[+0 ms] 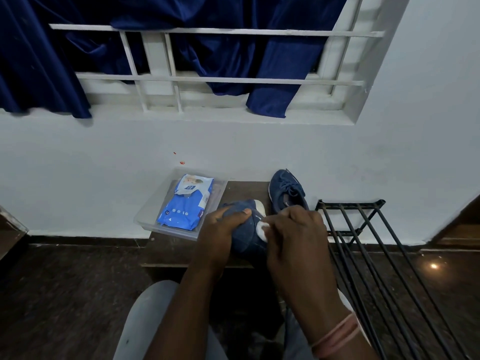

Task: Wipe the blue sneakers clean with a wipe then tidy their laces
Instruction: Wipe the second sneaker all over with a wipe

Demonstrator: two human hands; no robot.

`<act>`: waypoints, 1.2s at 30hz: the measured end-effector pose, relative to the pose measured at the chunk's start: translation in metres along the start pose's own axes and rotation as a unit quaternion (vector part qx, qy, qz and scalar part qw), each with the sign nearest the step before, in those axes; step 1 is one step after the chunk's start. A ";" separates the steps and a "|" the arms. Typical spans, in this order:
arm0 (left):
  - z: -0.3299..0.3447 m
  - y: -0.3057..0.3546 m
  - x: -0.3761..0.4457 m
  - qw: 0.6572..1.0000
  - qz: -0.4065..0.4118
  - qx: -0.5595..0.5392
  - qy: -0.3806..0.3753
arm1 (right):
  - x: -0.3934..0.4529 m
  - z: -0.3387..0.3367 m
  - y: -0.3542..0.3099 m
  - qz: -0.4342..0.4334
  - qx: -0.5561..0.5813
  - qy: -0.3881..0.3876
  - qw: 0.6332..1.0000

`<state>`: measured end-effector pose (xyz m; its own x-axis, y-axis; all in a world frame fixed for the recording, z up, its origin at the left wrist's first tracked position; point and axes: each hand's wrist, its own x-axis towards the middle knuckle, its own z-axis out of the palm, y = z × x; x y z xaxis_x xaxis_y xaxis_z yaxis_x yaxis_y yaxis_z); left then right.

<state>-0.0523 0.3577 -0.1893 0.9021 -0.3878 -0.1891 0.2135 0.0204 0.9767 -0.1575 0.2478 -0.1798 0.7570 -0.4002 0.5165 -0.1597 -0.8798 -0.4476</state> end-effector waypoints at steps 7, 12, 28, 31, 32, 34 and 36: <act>-0.009 0.008 -0.003 0.994 -0.101 -0.007 -0.033 | 0.011 0.004 -0.003 0.006 0.095 -0.037 0.995; -0.022 0.000 0.001 0.991 -0.126 0.019 -0.036 | 0.015 0.018 -0.007 0.023 0.087 -0.101 0.991; -0.022 -0.014 0.002 0.984 -0.141 0.103 -0.034 | 0.014 0.022 -0.006 -0.044 0.111 -0.185 0.975; -0.024 -0.011 0.002 0.986 -0.140 0.089 -0.022 | 0.007 0.009 -0.002 -0.101 0.137 -0.206 0.964; -0.025 -0.010 0.003 0.986 -0.139 0.087 -0.019 | 0.003 0.005 -0.001 -0.119 0.142 -0.207 0.960; -0.025 -0.010 0.006 0.988 -0.130 0.079 -0.011 | -0.006 0.002 0.001 -0.161 0.119 -0.200 0.959; -0.023 -0.009 0.010 0.989 -0.121 0.085 -0.003 | -0.014 0.006 0.006 -0.182 0.097 -0.209 0.956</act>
<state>-0.0370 0.3747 -0.2023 0.8297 -0.3685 -0.4194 0.3563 -0.2288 0.9059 -0.1648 0.2494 -0.1938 0.9336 0.0973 0.3447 0.2526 -0.8611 -0.4412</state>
